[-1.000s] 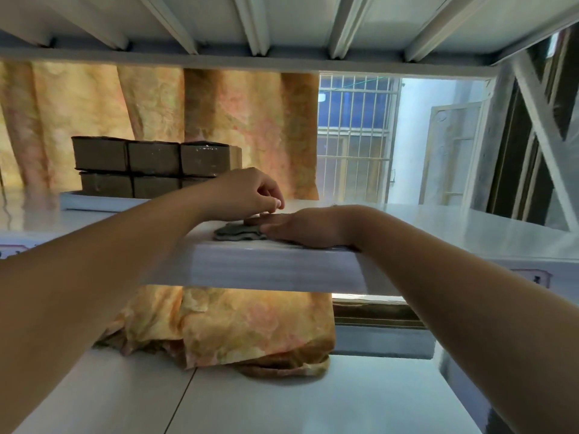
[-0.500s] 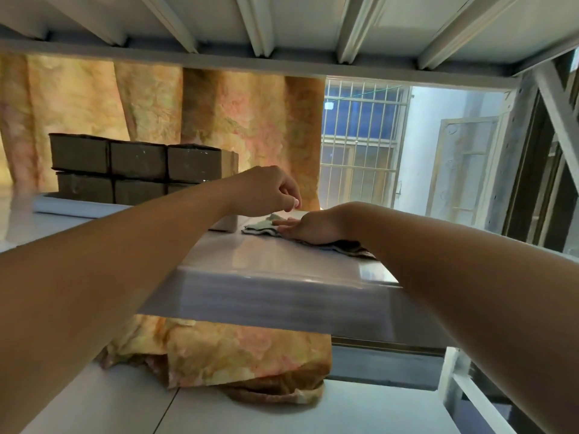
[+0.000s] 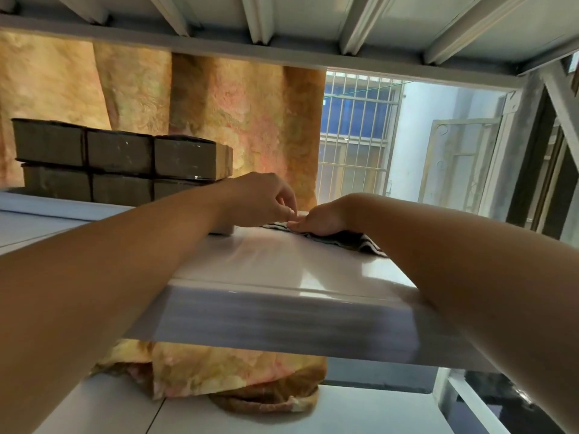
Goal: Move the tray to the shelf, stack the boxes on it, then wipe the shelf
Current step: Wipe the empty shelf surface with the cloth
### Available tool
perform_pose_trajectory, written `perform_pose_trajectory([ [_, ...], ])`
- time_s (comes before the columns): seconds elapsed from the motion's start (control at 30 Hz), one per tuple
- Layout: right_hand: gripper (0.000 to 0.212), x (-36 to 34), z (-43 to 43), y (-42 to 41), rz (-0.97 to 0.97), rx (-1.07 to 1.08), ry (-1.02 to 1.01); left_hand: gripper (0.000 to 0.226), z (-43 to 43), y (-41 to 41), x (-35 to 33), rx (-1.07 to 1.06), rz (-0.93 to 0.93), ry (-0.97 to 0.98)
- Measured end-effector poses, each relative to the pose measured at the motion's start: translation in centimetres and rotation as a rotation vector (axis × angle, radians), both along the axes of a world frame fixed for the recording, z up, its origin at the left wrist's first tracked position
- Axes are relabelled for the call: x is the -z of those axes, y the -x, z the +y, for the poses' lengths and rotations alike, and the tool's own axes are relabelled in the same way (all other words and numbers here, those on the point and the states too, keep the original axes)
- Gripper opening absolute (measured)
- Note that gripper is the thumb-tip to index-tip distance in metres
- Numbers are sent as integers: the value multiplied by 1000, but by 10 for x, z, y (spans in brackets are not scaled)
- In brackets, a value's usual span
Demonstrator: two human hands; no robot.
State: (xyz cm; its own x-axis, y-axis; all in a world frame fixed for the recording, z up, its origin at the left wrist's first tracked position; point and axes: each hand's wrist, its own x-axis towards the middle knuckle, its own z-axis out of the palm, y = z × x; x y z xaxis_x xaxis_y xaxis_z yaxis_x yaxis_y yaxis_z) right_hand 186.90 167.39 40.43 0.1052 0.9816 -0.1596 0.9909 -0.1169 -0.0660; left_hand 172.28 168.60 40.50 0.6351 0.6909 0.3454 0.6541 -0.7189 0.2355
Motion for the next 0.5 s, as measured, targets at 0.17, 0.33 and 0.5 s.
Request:
perform_pose_trajectory([
  [0.17,55,1,-27,-7,21,-86,67,17,-4,4,3,-18,20,2],
  [0.33,53,5,-67,-23,14,-181,71,14,-11,5,4,-12,44,-22],
  [0.5,51,10,-107,-39,102,-254,57,17,-16,-1,4,46,20,2],
])
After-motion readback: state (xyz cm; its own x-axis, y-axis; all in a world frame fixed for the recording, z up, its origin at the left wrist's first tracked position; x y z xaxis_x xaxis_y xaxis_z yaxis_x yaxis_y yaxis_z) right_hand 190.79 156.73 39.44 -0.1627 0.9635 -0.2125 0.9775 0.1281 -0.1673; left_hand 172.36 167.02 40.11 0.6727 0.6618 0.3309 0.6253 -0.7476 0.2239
